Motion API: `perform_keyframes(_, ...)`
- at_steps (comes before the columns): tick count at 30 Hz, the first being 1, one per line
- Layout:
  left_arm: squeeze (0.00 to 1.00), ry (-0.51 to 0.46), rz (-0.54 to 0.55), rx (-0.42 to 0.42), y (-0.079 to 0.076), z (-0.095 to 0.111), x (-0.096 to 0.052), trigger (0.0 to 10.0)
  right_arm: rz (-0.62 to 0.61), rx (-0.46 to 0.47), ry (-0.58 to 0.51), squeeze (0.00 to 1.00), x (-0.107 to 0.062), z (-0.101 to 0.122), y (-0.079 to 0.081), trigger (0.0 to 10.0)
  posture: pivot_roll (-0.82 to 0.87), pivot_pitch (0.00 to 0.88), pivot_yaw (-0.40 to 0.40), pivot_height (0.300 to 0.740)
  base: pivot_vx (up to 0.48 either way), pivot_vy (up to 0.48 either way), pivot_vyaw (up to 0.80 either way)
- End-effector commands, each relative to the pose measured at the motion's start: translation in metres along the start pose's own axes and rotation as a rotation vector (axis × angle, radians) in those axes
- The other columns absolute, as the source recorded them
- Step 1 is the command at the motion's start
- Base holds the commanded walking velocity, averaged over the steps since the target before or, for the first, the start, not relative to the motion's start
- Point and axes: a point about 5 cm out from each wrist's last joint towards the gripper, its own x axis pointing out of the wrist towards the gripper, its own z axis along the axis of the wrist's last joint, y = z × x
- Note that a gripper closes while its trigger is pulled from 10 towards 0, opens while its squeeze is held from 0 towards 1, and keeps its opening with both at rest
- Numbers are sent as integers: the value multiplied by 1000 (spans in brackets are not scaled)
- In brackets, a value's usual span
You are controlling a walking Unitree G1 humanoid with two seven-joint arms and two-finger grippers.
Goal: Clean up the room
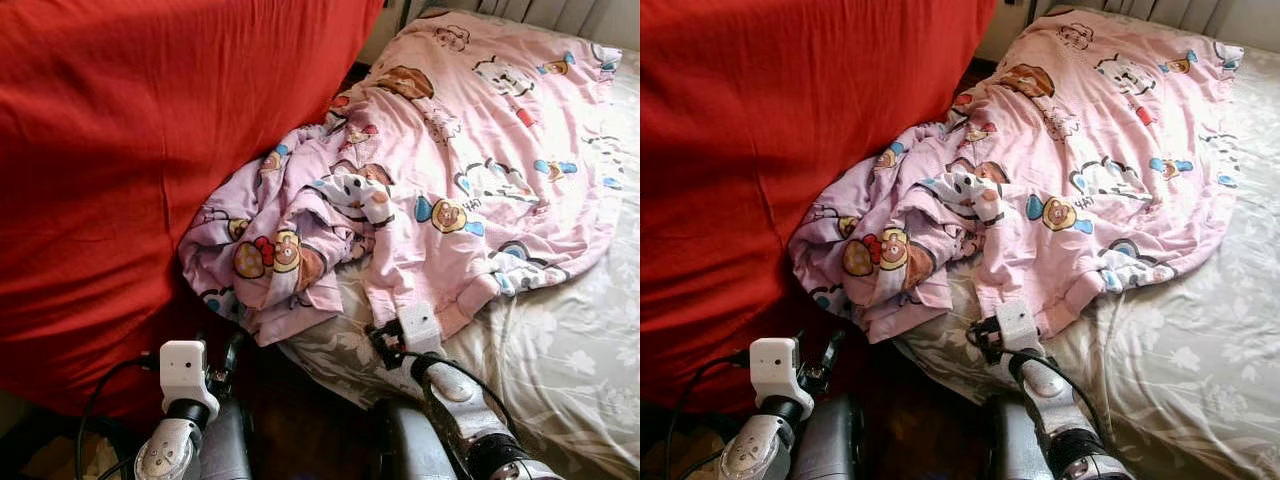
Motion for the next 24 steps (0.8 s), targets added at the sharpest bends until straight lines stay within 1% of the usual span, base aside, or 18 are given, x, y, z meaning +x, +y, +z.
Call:
perform_keyframes(1,0,28,-3,9,-1,-4,-2,10000,-19,-12,55,0,-4,-13,-3,10000,65,223,-52,576,0,0,0)
perform_keyframes(3,0,29,-6,6,-2,-4,-2,10000,-38,-50,102,0,-5,-19,-5,10000,63,223,-52,576,0,0,0)
perform_keyframes(10,0,28,-9,0,-4,-4,-2,10000,-41,-83,119,0,-6,-22,-5,10000,69,224,-57,576,0,0,0)
perform_keyframes(15,0,30,-11,-3,-5,-5,-4,10000,-33,-87,125,0,-7,-24,-3,10000,68,226,-60,576,0,0,0)
perform_keyframes(20,0,37,-21,2,-8,-7,-6,10000,0,-61,131,0,-8,-28,0,10000,72,228,-61,576,0,0,0)
perform_keyframes(23,0,35,-28,5,-9,-6,-7,10000,-8,-73,156,0,-9,-31,-1,10000,76,234,-58,576,0,0,0)
perform_keyframes(24,0,35,-31,7,-9,-6,-7,10000,-13,-72,146,0,-8,-30,-2,10000,76,235,-57,576,0,0,0)
